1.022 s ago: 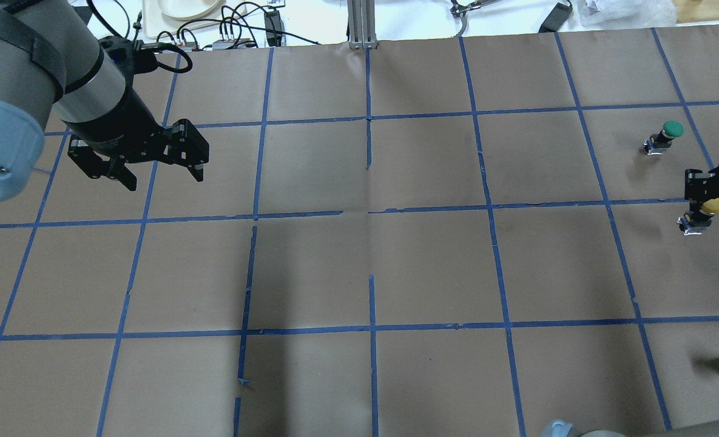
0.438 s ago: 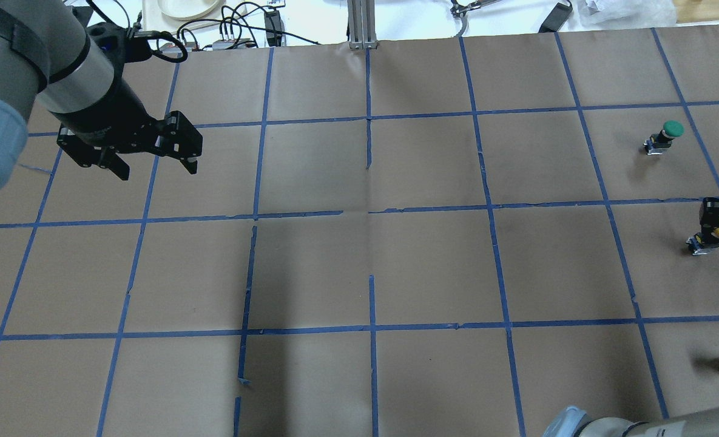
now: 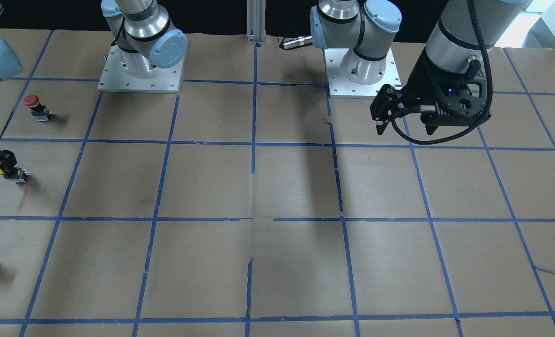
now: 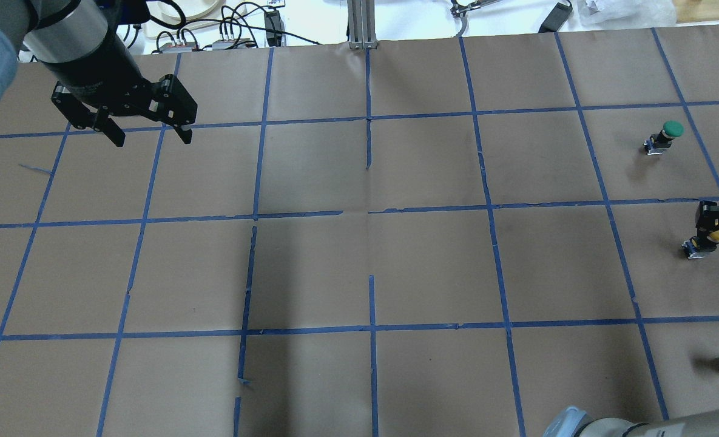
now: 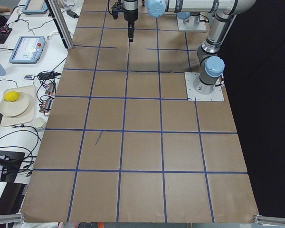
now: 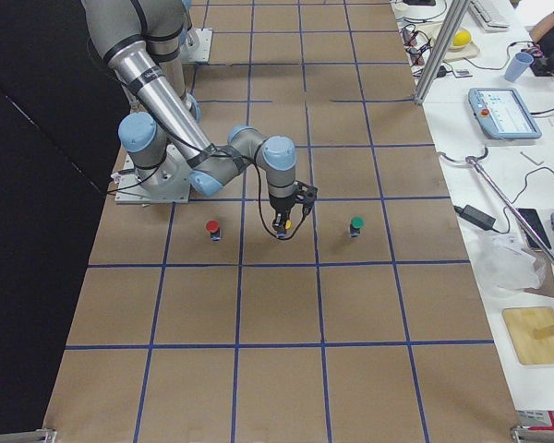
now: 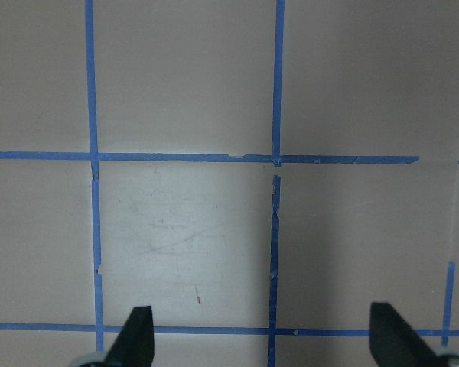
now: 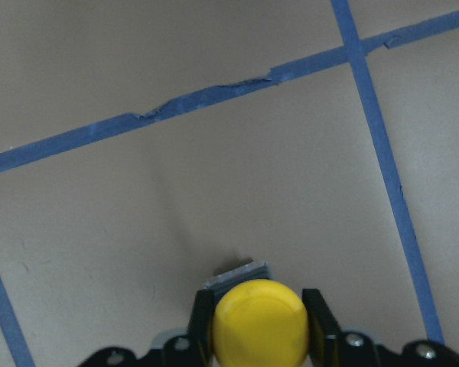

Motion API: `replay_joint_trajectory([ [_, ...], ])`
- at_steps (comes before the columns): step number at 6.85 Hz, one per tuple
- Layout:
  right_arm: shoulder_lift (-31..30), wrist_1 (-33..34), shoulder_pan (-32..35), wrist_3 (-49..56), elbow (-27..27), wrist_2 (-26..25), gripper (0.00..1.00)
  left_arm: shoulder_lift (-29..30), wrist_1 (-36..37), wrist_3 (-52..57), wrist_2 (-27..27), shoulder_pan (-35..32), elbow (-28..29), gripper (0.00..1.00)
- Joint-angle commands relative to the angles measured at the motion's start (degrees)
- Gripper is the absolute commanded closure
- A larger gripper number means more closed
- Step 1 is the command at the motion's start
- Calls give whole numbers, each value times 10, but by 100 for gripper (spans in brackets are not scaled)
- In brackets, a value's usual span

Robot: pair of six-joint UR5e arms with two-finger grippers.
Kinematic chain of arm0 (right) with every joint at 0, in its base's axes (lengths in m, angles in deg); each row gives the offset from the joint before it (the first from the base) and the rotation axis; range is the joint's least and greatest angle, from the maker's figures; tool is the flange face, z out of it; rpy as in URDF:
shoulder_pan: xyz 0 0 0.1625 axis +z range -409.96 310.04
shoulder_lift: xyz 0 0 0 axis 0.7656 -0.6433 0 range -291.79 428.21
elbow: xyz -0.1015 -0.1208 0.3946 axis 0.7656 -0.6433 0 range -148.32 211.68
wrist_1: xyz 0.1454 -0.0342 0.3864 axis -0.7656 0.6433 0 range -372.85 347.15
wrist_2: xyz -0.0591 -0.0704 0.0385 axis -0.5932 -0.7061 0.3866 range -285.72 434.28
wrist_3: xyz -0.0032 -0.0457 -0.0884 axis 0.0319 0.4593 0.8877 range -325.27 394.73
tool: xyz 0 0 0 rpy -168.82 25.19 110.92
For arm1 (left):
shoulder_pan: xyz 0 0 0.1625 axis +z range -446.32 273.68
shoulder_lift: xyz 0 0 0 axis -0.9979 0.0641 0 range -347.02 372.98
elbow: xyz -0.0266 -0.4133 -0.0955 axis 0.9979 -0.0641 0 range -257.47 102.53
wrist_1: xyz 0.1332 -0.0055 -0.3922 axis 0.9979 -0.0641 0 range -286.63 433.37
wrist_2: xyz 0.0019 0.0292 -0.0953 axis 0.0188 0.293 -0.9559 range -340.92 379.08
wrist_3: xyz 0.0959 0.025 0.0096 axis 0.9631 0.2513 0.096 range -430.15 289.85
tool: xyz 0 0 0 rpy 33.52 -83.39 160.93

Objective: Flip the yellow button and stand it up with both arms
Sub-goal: 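Open the right gripper to release the upright yellow button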

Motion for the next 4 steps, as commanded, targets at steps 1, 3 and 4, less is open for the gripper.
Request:
replay_joint_trajectory([
  [1,0,0,1,0,0,1,77,9,-15,2,-2,-9,14,0],
  [3,7,0,1,3,0,24,5,2,-14,1,-5,-10,6,0],
  [4,7,-1,1,4,-1,24,1,1,-13,1,-5,-10,5,0],
])
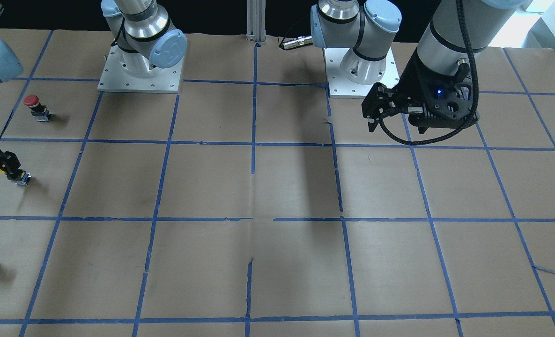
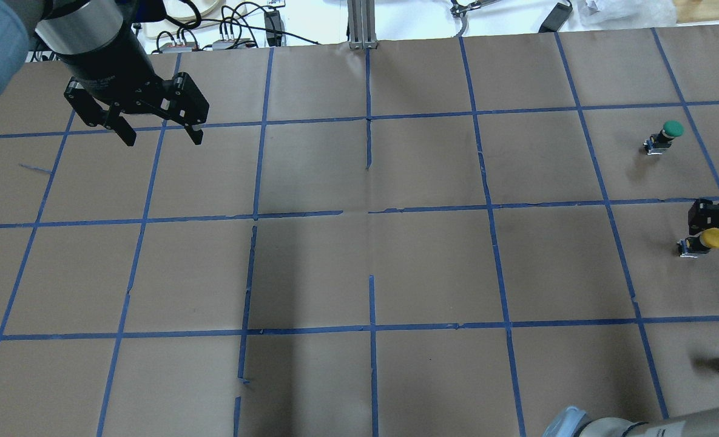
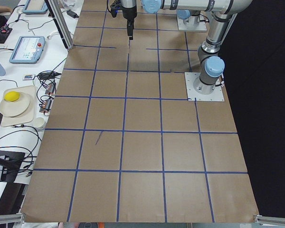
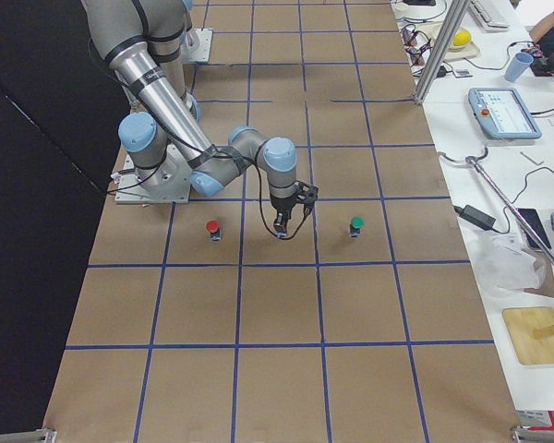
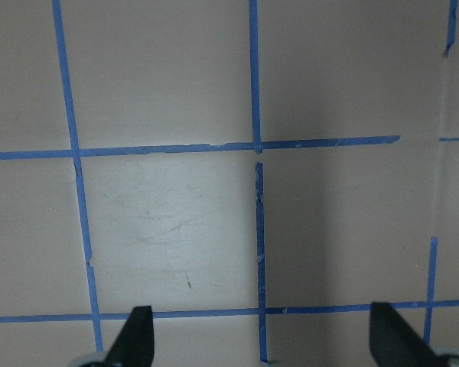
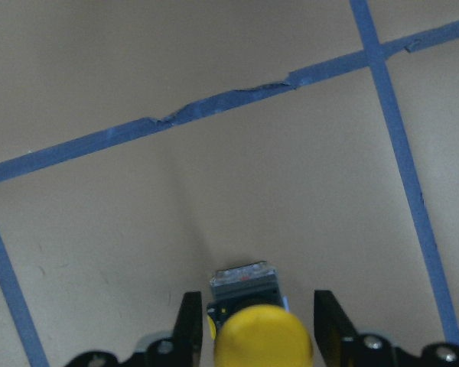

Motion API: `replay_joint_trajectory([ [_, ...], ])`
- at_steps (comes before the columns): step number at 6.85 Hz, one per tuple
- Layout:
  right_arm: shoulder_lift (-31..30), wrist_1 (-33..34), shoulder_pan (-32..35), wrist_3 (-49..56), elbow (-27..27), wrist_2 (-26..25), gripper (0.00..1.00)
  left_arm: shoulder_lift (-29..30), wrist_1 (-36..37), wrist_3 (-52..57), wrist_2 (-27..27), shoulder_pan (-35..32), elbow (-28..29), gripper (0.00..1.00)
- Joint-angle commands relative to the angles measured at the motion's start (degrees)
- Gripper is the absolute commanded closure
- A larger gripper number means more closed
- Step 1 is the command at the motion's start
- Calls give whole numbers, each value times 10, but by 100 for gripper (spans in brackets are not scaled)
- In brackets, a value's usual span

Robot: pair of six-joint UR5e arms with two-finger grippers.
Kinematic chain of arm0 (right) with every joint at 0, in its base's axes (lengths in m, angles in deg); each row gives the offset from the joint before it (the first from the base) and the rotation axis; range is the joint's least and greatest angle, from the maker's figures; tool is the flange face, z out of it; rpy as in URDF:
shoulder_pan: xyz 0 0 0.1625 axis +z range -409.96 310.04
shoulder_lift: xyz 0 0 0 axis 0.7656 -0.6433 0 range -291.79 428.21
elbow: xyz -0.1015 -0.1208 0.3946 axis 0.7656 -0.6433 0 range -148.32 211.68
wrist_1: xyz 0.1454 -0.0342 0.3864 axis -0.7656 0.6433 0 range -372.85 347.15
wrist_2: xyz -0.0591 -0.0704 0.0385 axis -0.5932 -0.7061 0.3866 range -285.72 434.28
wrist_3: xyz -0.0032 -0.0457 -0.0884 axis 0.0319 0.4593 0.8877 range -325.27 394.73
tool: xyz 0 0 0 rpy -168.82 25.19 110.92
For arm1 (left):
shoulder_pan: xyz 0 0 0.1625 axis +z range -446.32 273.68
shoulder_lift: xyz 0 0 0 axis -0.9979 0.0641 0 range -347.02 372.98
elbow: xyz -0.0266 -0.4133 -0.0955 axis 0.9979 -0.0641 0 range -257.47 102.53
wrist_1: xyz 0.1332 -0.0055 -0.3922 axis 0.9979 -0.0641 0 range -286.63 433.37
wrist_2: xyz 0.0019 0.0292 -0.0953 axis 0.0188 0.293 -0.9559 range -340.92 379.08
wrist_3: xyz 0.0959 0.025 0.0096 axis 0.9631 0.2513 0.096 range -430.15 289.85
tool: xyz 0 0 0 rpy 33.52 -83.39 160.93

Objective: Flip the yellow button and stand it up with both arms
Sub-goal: 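Open the right gripper to release the upright yellow button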

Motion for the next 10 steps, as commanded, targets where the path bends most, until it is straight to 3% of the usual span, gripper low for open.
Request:
replay_joint_trajectory([
  [1,0,-1,0,1,-4,4,1,-3,1,-1,0,-1,-6,0],
  [3,-8,-28,3,0,-39,3,1,-4,1,-4,1,-2,-7,0],
  [5,-15,-218,33,-2,-156,2,0,-6,1,-2,0,-1,-7,0],
  [7,-73,-418,68,-3,-259,3,0,-6,1,-3,0,-1,-7,0],
  [10,-115,-542,189,-52,-348,4,0,-7,1,-3,1,-1,-7,0],
])
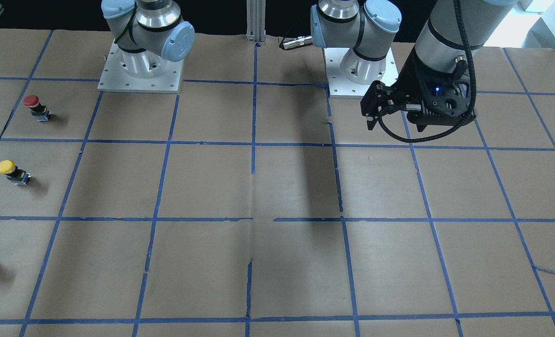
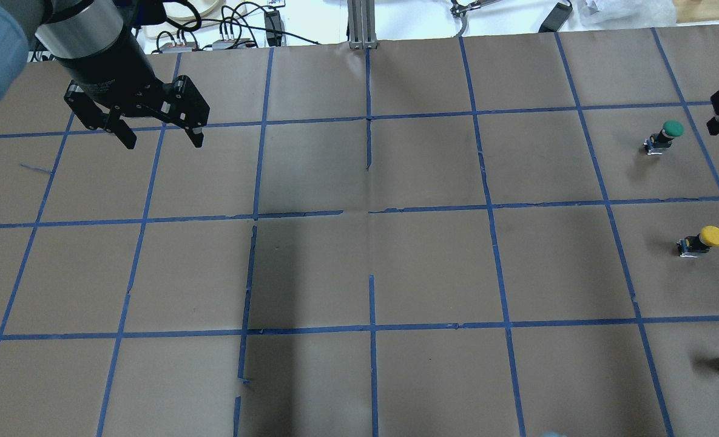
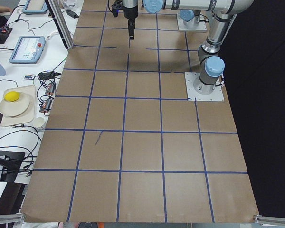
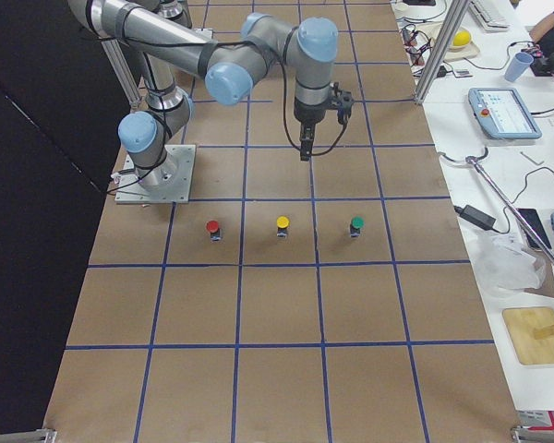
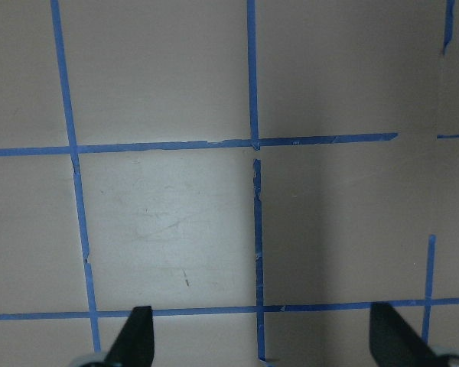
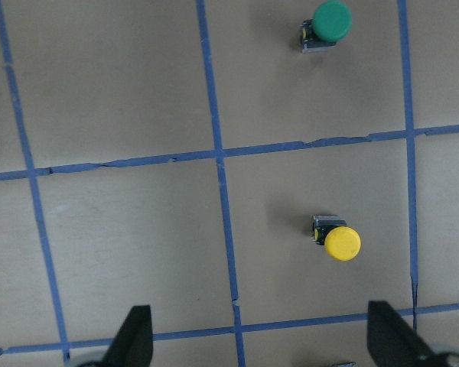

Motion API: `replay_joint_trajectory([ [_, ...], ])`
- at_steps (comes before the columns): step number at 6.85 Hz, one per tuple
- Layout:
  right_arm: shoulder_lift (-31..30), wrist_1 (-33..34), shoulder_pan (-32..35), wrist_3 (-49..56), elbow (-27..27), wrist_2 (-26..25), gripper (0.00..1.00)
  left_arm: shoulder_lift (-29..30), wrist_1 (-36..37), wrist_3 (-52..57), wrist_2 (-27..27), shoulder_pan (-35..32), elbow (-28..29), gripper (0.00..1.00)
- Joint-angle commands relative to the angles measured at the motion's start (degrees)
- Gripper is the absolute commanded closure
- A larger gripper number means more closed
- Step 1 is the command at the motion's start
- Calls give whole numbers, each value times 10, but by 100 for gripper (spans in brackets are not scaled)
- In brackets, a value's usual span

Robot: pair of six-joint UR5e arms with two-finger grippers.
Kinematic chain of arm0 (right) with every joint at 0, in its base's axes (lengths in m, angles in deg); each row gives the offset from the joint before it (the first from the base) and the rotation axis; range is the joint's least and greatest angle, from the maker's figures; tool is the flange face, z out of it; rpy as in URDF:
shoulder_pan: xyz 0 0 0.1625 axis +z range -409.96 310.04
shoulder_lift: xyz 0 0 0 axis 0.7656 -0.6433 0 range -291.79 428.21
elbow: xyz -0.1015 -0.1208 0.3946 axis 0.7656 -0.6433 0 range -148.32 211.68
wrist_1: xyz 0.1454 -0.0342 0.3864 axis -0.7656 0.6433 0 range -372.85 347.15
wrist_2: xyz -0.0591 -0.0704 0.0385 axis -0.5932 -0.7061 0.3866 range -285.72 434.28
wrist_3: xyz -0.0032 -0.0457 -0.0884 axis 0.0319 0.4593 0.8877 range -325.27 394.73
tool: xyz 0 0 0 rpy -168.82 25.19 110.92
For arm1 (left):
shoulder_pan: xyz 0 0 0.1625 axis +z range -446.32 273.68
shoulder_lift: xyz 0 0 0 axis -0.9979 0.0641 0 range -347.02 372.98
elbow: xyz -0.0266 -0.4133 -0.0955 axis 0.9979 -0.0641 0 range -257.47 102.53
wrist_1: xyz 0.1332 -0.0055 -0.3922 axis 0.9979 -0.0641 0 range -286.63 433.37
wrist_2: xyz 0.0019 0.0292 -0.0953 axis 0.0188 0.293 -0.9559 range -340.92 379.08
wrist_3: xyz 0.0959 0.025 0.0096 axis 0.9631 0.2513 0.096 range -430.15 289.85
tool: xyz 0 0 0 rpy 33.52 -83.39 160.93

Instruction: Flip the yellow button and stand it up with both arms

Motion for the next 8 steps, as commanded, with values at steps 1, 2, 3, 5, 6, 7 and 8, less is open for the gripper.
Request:
replay_joint_trajectory([
  [1,-12,-65,90,-86,-43,14,0,0,0,-1,0,0,0,0],
  [2,-6,-64,159,-137,-65,17,0,0,0,-1,0,0,0,0],
  [3,8,-65,208,-155,-85,14,0,0,0,-1,0,0,0,0],
  [5,23,-103,267,-234,-120,24,0,0,1,-1,0,0,0,0],
  [6,40,-104,279,-250,-122,51,0,0,0,-2,0,0,0,0],
  [7,53,-102,308,-280,-130,57,0,0,0,-1,0,0,0,0],
  [8,77,-101,334,-293,-133,22,0,-1,1,-2,0,0,0,0],
])
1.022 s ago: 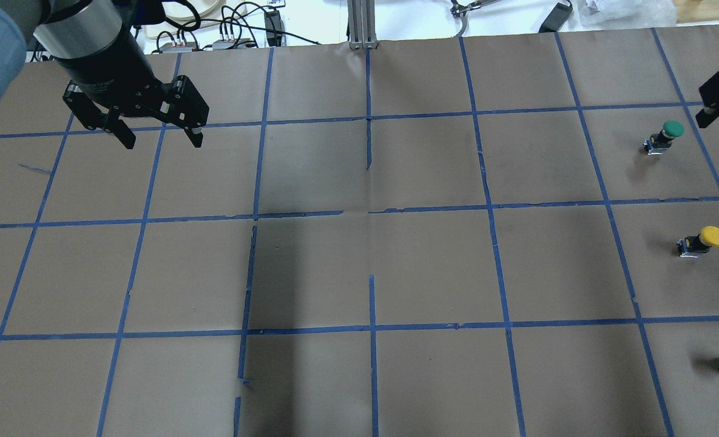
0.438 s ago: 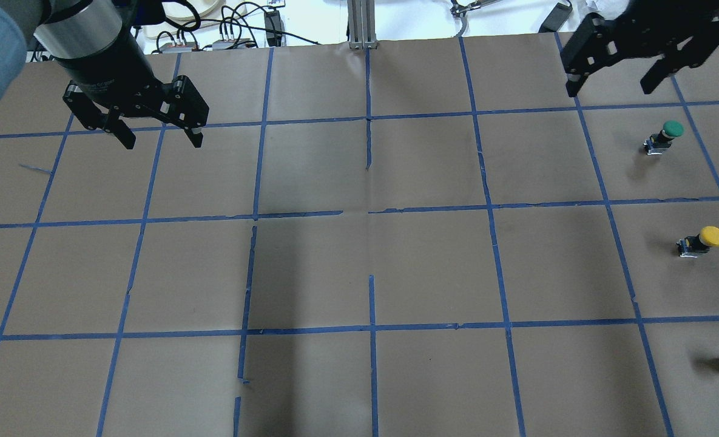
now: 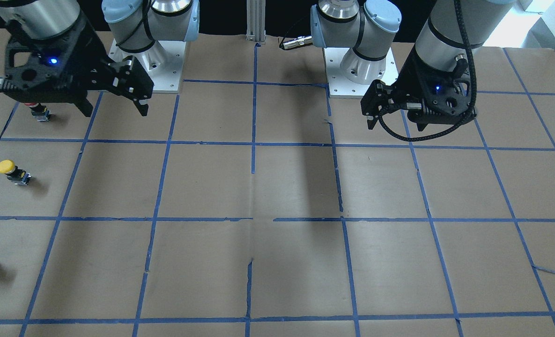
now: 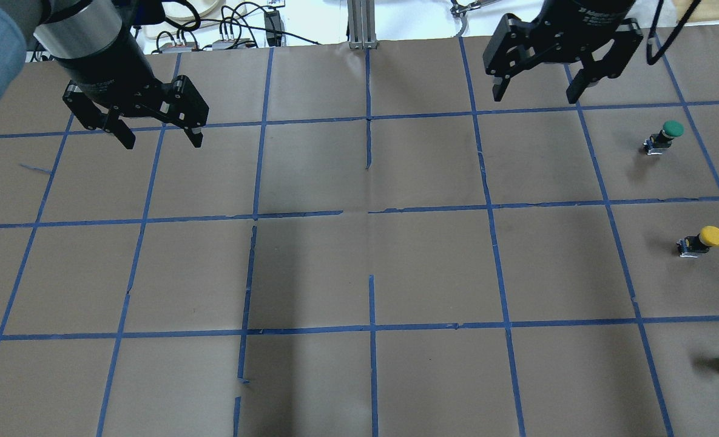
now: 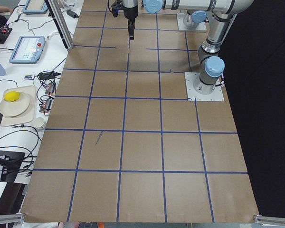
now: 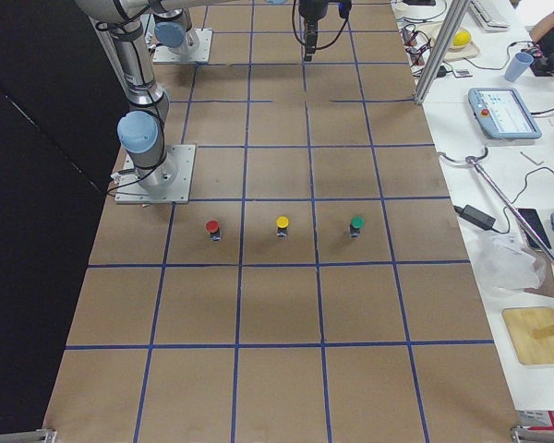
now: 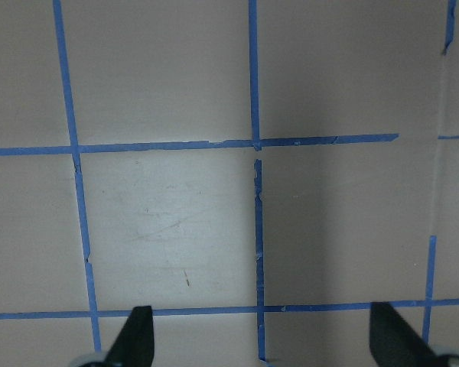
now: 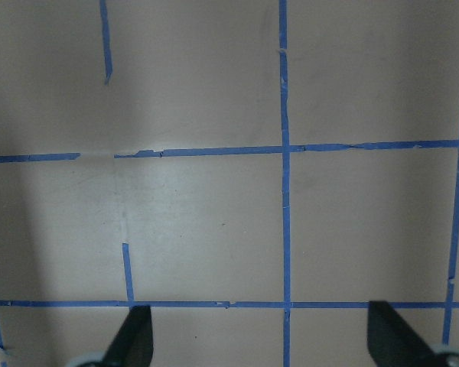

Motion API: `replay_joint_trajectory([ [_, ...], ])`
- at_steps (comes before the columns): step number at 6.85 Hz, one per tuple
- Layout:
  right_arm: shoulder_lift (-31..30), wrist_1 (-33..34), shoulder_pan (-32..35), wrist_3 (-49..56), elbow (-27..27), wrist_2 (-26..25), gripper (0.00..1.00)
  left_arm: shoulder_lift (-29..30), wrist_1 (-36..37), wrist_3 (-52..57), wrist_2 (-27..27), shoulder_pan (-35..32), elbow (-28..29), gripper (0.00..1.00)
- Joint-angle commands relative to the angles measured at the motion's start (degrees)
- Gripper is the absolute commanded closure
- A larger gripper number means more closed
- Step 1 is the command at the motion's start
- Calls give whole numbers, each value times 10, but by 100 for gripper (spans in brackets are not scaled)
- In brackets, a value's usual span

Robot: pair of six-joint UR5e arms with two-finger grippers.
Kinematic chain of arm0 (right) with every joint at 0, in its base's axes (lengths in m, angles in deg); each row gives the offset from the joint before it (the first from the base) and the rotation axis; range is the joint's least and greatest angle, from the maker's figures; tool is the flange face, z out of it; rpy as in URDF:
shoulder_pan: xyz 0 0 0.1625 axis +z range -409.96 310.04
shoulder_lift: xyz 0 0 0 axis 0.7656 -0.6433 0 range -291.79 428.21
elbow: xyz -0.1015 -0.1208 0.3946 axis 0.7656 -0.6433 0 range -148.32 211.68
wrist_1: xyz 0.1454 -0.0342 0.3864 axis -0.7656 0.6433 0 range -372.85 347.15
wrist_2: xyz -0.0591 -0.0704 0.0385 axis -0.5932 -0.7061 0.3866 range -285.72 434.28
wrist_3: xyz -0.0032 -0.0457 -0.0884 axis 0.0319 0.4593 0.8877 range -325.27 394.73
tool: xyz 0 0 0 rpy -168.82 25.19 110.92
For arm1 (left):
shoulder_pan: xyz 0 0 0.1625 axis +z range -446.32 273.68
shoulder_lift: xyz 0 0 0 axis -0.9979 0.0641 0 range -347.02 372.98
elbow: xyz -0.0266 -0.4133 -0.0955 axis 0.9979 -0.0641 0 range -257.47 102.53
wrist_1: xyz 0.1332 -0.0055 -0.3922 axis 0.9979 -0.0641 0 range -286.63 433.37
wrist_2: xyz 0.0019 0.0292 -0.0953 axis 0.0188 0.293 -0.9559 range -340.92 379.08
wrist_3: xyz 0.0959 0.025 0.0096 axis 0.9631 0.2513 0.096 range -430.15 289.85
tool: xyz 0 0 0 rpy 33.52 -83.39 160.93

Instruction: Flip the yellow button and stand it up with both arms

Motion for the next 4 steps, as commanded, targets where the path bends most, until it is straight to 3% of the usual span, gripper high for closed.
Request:
replay_joint_trajectory([
  [1,37,1,45,-41,-10,-25,0,-1,0,0,0,0,-1,0],
  [4,41,-1,46,-31,-24,-53,0,-3,0,3,0,0,-3,0],
])
